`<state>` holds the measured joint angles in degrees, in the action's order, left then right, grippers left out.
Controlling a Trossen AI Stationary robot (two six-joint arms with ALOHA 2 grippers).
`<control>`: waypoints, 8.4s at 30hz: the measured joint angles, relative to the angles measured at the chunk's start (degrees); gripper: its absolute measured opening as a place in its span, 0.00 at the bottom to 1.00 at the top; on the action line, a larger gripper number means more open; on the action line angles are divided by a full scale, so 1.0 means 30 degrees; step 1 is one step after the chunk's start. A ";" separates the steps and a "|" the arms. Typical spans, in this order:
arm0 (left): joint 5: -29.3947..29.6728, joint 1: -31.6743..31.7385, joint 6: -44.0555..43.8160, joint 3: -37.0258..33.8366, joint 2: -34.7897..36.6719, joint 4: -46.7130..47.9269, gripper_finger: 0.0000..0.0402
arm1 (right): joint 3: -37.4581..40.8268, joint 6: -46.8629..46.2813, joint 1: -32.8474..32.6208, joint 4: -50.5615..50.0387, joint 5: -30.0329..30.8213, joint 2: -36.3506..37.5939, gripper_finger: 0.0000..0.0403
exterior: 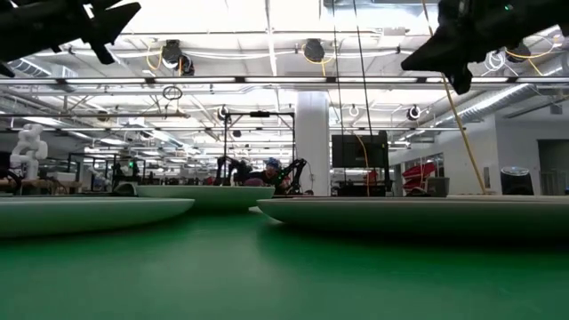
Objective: Stack plastic plates
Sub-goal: Stack the light blue plate on top of the gray plate, then stack the green plate on top of the light blue plate
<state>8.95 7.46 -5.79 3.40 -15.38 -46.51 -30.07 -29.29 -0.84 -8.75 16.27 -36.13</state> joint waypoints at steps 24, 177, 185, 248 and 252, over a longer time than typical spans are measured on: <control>0.1556 0.0000 0.2398 0.9382 -0.5161 1.5981 0.38 | -1.1201 -0.2576 0.1588 -1.2075 -0.3040 -1.1701 0.00; 0.1122 -0.1880 0.2663 1.0899 -0.5348 1.7444 0.38 | -2.5279 -0.2005 -0.2353 -1.3172 -0.8981 -2.6465 0.00; 0.1122 -0.1880 0.2598 1.0899 -0.5348 1.7429 0.38 | -2.5279 0.0323 -0.1717 -1.6246 -0.8851 -2.4514 0.00; 0.3565 -0.2499 -0.0778 1.0892 -1.0400 1.5438 0.38 | -0.1593 0.5868 0.1782 0.1275 -0.5068 -0.8759 0.17; 0.3562 -0.2499 -0.1957 1.0892 -1.1845 1.5382 0.38 | -0.1593 0.8448 0.0776 0.3640 -0.4861 -0.8739 0.17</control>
<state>19.64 -0.03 -11.66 36.07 -50.91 -0.36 -34.85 -3.95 1.49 2.18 1.68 -62.35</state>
